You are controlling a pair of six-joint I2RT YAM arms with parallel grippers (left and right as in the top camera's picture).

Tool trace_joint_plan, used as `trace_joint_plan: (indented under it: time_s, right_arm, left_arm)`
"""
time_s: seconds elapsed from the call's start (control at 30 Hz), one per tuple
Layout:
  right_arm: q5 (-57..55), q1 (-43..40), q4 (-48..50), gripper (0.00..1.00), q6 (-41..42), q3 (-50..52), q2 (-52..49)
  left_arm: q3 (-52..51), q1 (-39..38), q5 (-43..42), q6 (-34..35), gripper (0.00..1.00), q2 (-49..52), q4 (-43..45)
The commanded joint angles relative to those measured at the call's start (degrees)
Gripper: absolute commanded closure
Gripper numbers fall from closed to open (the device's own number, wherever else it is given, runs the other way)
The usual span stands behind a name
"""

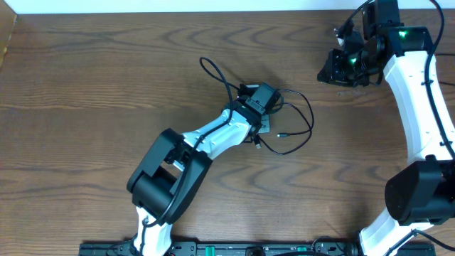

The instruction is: Untangle cables

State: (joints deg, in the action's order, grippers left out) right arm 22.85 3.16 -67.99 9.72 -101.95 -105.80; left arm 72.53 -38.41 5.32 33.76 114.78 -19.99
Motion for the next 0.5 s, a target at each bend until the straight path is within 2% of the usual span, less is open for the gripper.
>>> trace_joint_plan:
  time_s: [0.0, 0.13, 0.27, 0.37, 0.4, 0.43, 0.47]
  right_arm:
    - [-0.3, -0.1, -0.2, 0.84, -1.2, -0.3, 1.0]
    - [0.8, -0.1, -0.2, 0.87, -1.6, -0.3, 1.0]
    - [9.5, -0.1, 0.4, 0.86, -11.7, -0.3, 1.0]
    - [10.8, -0.1, 0.4, 0.8, -14.6, -0.3, 1.0]
    - [10.8, -0.1, 0.5, 0.73, -14.8, -0.3, 1.0]
    - [10.8, -0.2, 0.9, 0.53, -14.7, -0.3, 1.0]
    - [10.8, -0.2, 1.2, 0.39, -14.7, -0.3, 1.0]
  left_arm:
    - [-0.3, 0.7, -2.3, -6.2, 0.93, -10.2, -0.5]
    - [-0.3, 1.7, -9.1, -6.0, 0.93, -21.4, 0.2]
    - [-0.3, 2.9, -12.4, -6.1, 0.92, -28.5, 1.2]
    - [-0.3, 4.7, -12.4, -6.1, 0.93, -31.6, 1.7]
    - [-0.3, 5.5, -12.4, -6.1, 0.93, -32.3, 1.9]
    - [-0.3, 6.3, -12.4, -6.1, 0.93, -32.8, 1.9]
    - [-0.3, 7.2, -12.3, -6.1, 0.93, -33.2, 2.1]
